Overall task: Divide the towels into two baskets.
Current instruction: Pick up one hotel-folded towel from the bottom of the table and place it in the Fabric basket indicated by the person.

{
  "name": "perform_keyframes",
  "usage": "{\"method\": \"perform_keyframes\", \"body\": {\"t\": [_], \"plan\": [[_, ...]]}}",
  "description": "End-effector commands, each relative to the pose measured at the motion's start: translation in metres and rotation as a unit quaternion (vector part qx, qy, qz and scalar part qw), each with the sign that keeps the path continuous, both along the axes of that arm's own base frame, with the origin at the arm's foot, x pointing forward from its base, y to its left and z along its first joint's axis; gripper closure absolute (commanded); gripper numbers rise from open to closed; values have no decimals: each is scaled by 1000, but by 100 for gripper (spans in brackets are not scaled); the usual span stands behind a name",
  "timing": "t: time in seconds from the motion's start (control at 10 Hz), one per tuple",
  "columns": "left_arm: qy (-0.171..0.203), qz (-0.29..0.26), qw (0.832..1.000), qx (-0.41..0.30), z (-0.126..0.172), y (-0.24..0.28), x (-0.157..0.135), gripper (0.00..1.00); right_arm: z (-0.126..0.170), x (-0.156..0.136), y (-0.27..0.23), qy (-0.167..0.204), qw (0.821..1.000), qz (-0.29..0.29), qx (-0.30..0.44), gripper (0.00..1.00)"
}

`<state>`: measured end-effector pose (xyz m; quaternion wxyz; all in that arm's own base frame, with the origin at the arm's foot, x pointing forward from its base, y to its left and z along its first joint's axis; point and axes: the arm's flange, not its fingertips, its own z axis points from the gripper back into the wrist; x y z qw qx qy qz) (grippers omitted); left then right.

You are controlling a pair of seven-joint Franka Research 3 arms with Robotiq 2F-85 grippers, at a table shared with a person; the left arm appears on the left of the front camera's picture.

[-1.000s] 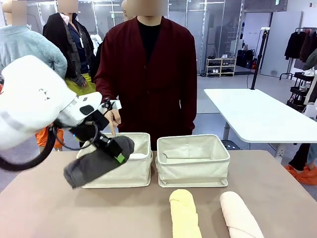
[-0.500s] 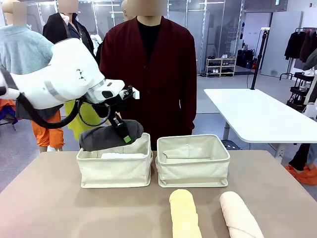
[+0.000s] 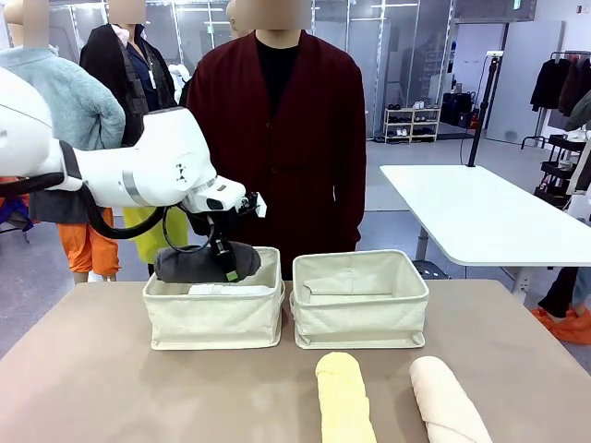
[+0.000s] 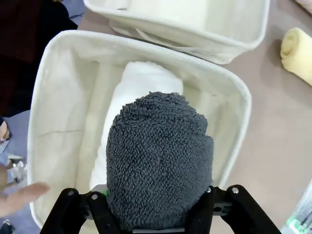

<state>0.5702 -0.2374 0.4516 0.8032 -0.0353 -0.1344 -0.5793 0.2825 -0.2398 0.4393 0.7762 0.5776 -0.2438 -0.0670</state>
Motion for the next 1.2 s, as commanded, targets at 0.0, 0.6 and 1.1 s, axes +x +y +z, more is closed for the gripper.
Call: {"method": "perform_keyframes", "body": {"t": [0.0, 0.6, 1.1], "plan": [[-21, -8, 1000, -2, 4, -3, 11, 0, 3, -4, 0, -5, 1000, 2, 0, 0], [-13, -3, 1000, -5, -1, -6, 11, 25, 3, -4, 0, -5, 1000, 2, 0, 0], [-13, -3, 1000, -5, -1, -6, 11, 25, 3, -4, 0, -5, 1000, 2, 0, 0]]}}
